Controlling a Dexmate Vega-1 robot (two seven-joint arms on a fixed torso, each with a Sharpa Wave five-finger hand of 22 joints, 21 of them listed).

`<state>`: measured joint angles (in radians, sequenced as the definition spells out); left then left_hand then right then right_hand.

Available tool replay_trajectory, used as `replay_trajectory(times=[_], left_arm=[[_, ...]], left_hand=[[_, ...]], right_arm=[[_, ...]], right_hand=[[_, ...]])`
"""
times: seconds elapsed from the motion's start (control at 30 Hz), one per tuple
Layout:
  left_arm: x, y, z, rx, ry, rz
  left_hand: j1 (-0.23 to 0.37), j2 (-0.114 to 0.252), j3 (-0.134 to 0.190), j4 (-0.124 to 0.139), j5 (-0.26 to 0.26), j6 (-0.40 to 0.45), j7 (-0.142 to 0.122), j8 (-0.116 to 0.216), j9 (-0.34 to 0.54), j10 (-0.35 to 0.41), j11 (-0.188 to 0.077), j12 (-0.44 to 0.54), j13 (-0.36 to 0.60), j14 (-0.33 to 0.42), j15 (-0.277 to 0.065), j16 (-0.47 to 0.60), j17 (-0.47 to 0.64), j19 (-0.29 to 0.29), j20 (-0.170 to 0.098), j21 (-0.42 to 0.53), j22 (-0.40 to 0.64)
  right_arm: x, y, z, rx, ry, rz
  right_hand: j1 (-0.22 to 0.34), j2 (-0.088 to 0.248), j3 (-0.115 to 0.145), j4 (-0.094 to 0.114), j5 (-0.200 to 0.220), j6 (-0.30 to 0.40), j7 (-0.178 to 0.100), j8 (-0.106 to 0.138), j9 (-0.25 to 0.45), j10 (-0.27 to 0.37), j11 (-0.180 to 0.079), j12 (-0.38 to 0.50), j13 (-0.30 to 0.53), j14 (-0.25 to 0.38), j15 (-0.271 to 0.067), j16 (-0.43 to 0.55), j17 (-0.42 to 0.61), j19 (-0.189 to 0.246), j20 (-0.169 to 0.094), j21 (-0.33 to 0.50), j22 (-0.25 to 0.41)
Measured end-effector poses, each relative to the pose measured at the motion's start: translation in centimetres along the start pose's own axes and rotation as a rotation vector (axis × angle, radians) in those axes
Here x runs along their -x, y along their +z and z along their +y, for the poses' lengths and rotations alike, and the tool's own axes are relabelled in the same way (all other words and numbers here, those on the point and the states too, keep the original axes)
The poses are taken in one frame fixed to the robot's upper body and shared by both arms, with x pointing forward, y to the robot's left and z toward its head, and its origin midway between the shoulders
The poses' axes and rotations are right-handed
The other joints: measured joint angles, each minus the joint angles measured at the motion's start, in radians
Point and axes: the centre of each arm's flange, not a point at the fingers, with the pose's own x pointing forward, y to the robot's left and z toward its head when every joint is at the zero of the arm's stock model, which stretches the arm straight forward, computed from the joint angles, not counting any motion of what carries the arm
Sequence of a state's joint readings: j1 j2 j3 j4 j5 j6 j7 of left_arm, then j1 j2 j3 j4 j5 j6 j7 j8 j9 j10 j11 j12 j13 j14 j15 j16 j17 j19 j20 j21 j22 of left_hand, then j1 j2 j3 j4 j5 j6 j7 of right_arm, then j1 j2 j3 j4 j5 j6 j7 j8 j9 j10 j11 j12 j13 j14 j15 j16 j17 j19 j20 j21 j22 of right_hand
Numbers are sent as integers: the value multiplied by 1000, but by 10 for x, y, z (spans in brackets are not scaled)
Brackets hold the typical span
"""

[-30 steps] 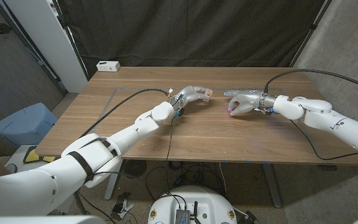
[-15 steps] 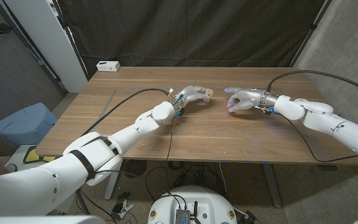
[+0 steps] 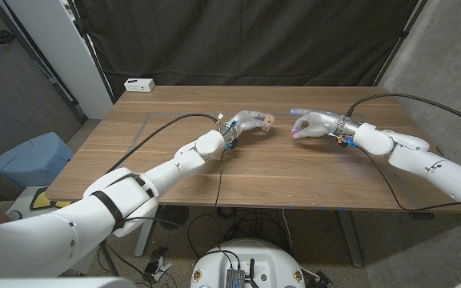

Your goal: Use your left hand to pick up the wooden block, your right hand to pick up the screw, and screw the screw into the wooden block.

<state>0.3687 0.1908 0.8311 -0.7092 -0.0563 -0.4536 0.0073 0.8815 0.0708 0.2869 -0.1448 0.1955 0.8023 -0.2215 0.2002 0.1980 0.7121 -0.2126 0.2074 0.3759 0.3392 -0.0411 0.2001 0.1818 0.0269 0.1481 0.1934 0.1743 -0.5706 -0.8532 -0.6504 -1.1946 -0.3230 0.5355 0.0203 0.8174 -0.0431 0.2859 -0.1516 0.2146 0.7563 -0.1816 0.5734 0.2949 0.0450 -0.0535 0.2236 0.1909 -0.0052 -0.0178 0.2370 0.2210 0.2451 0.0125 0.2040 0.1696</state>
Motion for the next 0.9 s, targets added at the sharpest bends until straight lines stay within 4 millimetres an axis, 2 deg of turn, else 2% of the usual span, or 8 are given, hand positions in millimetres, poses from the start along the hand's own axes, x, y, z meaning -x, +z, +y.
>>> replay_trajectory(times=[0.9], left_arm=[[-5,-2,2,4,-2,1]], left_hand=[[1,-1,0,0,0,2,-2,0,0,-4,-4,0,0,0,0,0,0,0,0,0,0]], right_arm=[[1,-4,-6,-267,-141,23]], right_hand=[[0,0,0,0,-6,10,10,7,0,5,5,-6,2,-4,4,0,0,0,0,0,0]])
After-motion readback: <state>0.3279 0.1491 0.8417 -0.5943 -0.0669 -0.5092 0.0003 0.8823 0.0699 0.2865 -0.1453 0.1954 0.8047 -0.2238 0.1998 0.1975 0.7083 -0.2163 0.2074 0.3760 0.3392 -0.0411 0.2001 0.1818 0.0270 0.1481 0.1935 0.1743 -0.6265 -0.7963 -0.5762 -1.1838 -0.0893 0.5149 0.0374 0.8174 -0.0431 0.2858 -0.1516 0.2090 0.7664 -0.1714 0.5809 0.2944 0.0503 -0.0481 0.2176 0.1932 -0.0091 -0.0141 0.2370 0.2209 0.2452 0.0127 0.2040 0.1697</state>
